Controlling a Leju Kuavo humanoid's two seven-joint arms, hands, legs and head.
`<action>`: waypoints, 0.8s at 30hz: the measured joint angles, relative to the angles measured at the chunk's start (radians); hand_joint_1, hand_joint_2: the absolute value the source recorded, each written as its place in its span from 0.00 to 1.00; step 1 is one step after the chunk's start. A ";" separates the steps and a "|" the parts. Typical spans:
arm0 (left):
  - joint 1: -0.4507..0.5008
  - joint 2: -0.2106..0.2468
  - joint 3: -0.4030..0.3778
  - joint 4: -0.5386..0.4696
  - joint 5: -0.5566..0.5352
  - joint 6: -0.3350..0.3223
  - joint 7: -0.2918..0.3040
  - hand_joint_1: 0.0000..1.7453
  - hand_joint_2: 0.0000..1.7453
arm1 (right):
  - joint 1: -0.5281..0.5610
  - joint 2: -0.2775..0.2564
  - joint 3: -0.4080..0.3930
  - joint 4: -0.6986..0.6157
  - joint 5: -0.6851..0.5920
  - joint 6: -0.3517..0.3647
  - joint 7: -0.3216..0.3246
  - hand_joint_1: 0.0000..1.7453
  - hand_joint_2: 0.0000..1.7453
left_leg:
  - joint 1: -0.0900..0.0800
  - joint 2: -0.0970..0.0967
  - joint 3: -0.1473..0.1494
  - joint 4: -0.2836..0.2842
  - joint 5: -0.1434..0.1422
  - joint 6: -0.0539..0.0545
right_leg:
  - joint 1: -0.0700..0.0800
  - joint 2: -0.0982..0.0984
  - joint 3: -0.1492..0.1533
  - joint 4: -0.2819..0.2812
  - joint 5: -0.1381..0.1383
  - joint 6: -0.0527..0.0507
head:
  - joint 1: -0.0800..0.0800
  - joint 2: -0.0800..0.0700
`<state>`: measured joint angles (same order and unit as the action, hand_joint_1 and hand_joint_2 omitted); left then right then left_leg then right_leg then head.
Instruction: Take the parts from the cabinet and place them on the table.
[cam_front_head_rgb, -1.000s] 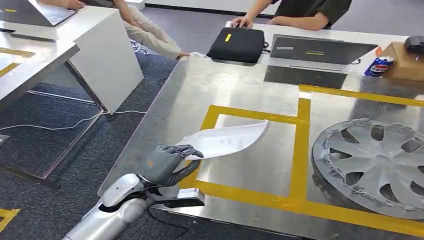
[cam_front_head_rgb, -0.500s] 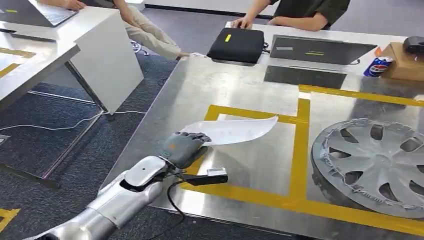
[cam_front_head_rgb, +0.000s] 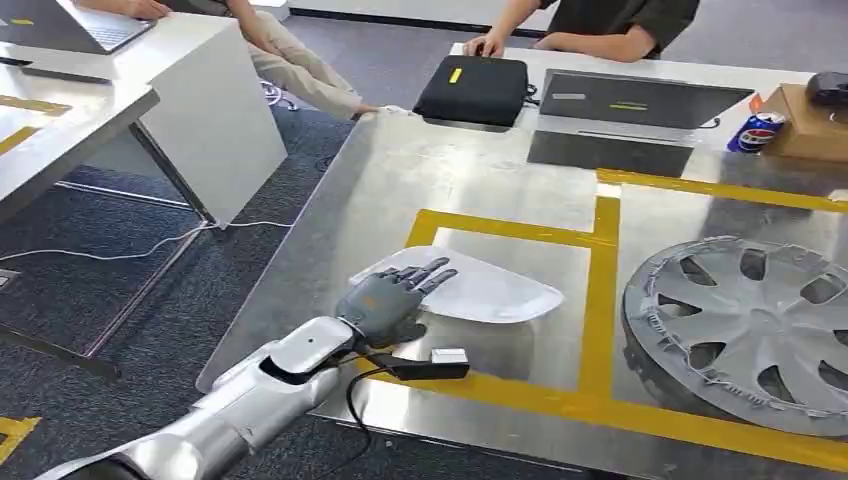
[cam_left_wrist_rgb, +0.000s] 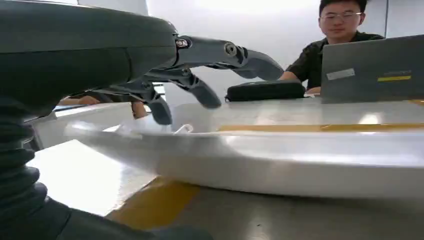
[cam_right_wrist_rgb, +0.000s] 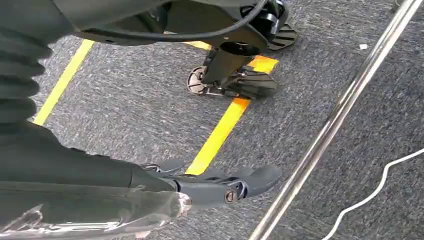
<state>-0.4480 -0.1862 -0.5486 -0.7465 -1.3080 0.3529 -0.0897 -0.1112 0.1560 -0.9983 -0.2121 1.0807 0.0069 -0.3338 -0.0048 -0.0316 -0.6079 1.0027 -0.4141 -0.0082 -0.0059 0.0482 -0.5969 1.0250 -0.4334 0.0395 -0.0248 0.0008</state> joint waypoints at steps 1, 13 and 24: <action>0.001 0.000 0.000 0.000 0.008 0.000 -0.006 0.00 0.00 | 0.001 0.000 0.000 0.000 -0.002 -0.001 0.000 0.00 0.00 | 0.000 0.000 0.000 0.000 0.000 0.000 | 0.000 0.000 0.000 0.000 0.000 0.000 | 0.000 0.000; 0.239 0.087 0.071 -0.397 0.374 0.044 -0.228 0.00 0.00 | 0.036 0.000 -0.002 0.000 -0.017 -0.022 -0.010 0.00 0.00 | -0.006 0.000 0.000 0.001 -0.006 0.008 | -0.007 0.002 0.000 -0.001 -0.002 0.004 | -0.001 0.000; 0.493 0.155 0.280 -0.689 0.620 0.100 -0.425 0.00 0.00 | 0.050 0.001 -0.003 0.002 0.008 -0.039 0.015 0.00 0.00 | 0.003 0.039 -0.004 -0.024 0.024 0.021 | -0.014 -0.039 -0.087 0.284 -0.165 0.032 | 0.004 0.000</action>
<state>0.0446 -0.0317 -0.2689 -1.4355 -0.6878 0.4532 -0.5143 -0.0608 0.1572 -1.0010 -0.2102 1.0884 -0.0324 -0.3185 -0.0019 0.0074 -0.6121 0.9789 -0.3903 0.0128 -0.0202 0.0096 -0.6838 1.3092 -0.5989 0.0718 -0.0210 0.0008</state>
